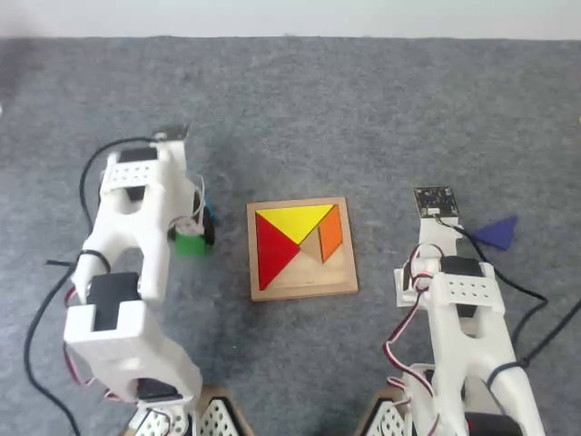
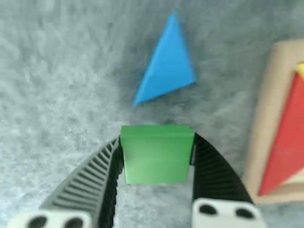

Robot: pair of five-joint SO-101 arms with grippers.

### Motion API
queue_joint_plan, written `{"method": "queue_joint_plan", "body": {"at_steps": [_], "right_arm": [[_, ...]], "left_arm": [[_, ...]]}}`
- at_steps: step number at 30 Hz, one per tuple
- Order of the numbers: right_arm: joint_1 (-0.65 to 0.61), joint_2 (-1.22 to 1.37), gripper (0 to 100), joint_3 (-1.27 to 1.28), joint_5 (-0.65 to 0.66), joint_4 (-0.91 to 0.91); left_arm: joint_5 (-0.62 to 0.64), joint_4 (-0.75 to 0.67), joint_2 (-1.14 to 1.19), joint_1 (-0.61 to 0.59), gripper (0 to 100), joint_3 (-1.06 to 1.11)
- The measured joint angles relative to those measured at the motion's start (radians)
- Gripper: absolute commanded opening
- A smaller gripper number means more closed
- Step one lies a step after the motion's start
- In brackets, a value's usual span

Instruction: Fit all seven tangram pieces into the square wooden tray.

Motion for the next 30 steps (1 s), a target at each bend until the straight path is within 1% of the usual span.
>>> {"method": "queue_joint_plan", "body": {"at_steps": [3,5,8,11,14,18,21,24,28,30], "right_arm": [[0.0,0.0,25.3,0.003,0.0,-0.009],[-0.002,0.0,25.3,0.003,0.0,-0.015],[-0.002,0.0,25.3,0.003,0.0,-0.015],[0.0,0.0,25.3,0.003,0.0,-0.015],[-0.002,0.0,25.3,0.003,0.0,-0.017],[-0.002,0.0,25.3,0.003,0.0,-0.017],[-0.002,0.0,25.3,0.003,0.0,-0.017],[-0.002,0.0,25.3,0.003,0.0,-0.017],[-0.002,0.0,25.3,0.003,0.0,-0.017],[-0.002,0.0,25.3,0.003,0.0,-0.017]], "left_arm": [[0.005,0.081,0.0,0.038,12,-0.097],[0.005,0.121,-0.008,0.089,12,-0.127],[0.014,0.164,-0.055,0.19,12,-0.133],[0.025,0.167,-0.103,0.313,12,-0.103],[0.028,0.109,-0.115,0.433,12,-0.025],[-0.021,-0.005,-0.115,0.568,12,0.095],[-0.032,-0.051,-0.115,0.667,12,0.157],[-0.035,-0.078,-0.115,0.715,12,0.166],[-0.049,-0.117,-0.115,0.727,12,0.167],[-0.06,-0.123,-0.115,0.727,15,0.167]]}}
